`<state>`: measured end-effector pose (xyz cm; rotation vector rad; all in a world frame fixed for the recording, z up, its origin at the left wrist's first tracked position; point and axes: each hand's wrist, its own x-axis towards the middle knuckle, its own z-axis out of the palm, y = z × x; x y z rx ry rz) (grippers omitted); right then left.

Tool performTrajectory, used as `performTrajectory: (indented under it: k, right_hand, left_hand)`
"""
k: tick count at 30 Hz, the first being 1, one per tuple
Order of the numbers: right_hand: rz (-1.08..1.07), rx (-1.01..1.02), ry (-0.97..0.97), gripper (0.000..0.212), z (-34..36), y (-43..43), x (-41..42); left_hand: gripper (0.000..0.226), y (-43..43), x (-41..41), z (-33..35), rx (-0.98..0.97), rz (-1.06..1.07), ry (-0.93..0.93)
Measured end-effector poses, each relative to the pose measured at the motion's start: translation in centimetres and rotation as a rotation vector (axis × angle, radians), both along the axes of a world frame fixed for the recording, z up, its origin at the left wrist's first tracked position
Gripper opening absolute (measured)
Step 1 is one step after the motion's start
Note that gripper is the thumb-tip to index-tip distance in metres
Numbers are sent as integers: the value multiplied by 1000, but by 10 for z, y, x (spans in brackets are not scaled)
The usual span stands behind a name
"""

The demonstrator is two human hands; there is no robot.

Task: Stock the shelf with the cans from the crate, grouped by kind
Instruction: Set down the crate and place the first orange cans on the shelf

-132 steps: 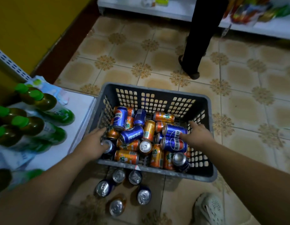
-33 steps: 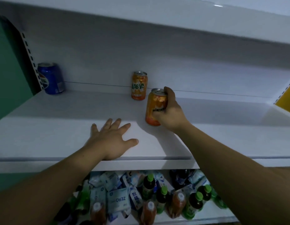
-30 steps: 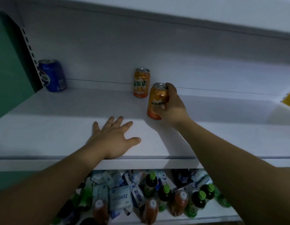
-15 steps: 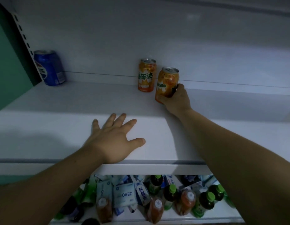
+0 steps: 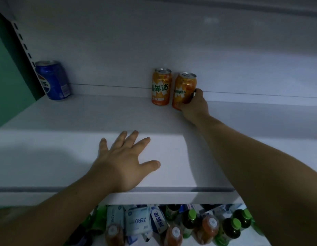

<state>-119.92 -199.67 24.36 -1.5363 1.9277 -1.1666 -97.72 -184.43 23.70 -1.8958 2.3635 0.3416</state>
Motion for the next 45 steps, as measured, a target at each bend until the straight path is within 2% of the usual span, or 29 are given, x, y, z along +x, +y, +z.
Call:
performTrajectory:
  k: [7,13,17,23,27,31,38,43,45]
  right_hand:
    - [-7,9,9,73,1,-13,1]
    - [16,-1,-118,83,-1,-17,0]
    - [-64,-22,-57,91,-1,-20,1]
    - [-13,-79,-51,76,-6,-22,1]
    - [-33,-38,-15,80,-5,-25,5]
    - [-36,-7,22,72,-4,-30,5]
    - [-54,-4,84,80,-5,-35,12]
    - [-52,96,106,87,3,-25,6]
    - [-69,142,178,89,10,-11,-3]
  left_hand:
    - [77,-1,1,-1,3,3,-18]
    - [77,-1,1,-1,-5,5,-6]
    - [77,-2,-1,0,-11,-1,-8]
    - [77,-2,1,-1,0,0,-12]
    - [79,-1,0,-3,-3,-2,-10]
    - [84,-3,1,-1,-16,-6,-1]
    - [86,-3,2,-2,-2,4,1]
    - [77,-9,1,-4,16,5,-2]
    - [77,-10,1,-6,13,2,32]
